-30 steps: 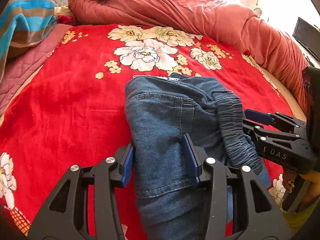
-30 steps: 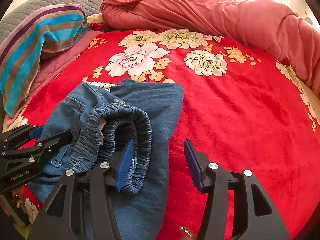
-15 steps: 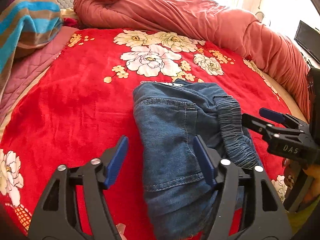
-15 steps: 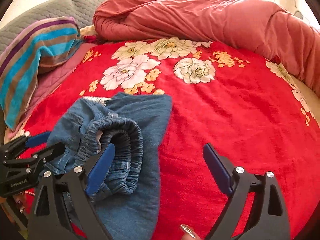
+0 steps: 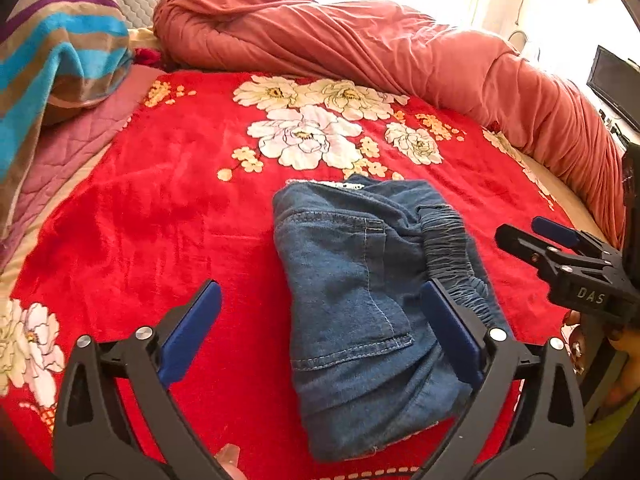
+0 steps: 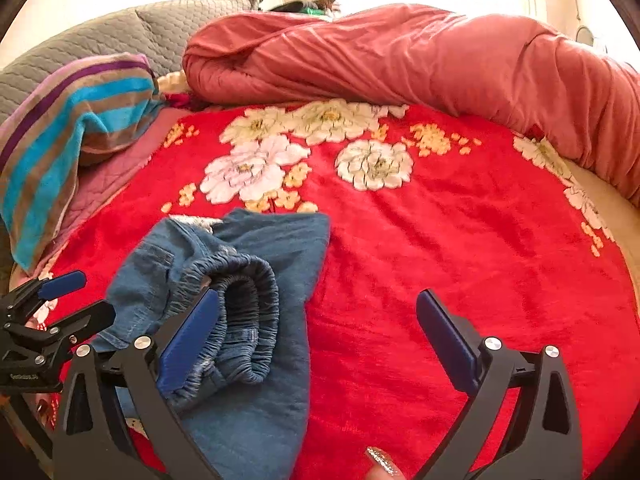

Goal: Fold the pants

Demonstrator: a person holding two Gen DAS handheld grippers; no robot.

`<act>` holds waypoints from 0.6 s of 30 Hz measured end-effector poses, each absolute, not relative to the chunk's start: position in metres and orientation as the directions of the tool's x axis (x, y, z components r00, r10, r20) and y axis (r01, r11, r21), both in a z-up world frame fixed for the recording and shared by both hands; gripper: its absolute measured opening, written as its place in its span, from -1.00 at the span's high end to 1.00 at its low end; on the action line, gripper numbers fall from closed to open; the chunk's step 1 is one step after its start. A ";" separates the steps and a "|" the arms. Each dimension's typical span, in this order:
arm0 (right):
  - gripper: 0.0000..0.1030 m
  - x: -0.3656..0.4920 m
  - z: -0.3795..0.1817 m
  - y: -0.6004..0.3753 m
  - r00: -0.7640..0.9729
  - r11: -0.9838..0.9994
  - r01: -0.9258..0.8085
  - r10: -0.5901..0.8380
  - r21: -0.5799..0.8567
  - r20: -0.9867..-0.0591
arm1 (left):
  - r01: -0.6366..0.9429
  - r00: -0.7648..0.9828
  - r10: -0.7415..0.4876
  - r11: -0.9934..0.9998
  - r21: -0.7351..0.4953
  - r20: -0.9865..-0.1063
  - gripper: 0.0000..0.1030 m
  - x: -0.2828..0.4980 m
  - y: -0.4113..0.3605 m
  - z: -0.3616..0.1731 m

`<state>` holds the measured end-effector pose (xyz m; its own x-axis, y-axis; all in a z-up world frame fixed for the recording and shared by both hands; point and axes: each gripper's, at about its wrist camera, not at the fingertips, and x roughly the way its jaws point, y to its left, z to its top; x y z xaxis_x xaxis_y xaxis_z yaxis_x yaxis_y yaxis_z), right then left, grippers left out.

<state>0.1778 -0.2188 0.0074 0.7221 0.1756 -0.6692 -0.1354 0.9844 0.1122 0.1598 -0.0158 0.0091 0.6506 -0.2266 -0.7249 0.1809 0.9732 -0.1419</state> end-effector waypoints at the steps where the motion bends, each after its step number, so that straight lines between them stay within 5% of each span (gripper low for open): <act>1: -0.91 0.176 0.010 -0.219 0.728 0.984 -0.137 0.177 0.113 -0.663 | 0.180 0.656 -0.224 0.974 -0.140 -0.721 -0.81 0.158 -0.015 0.011; 18: -0.91 0.115 0.057 -0.222 0.811 0.979 -0.162 0.203 0.122 -0.549 | 0.185 0.733 -0.212 0.976 -0.111 -0.646 -0.81 0.111 -0.011 0.056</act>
<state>0.1153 -0.2217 0.0571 0.8109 0.2027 -0.5489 -0.1622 0.9792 0.1219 0.1110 -0.0115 0.0561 0.7330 -0.2124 -0.6463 0.1849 0.9764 -0.1113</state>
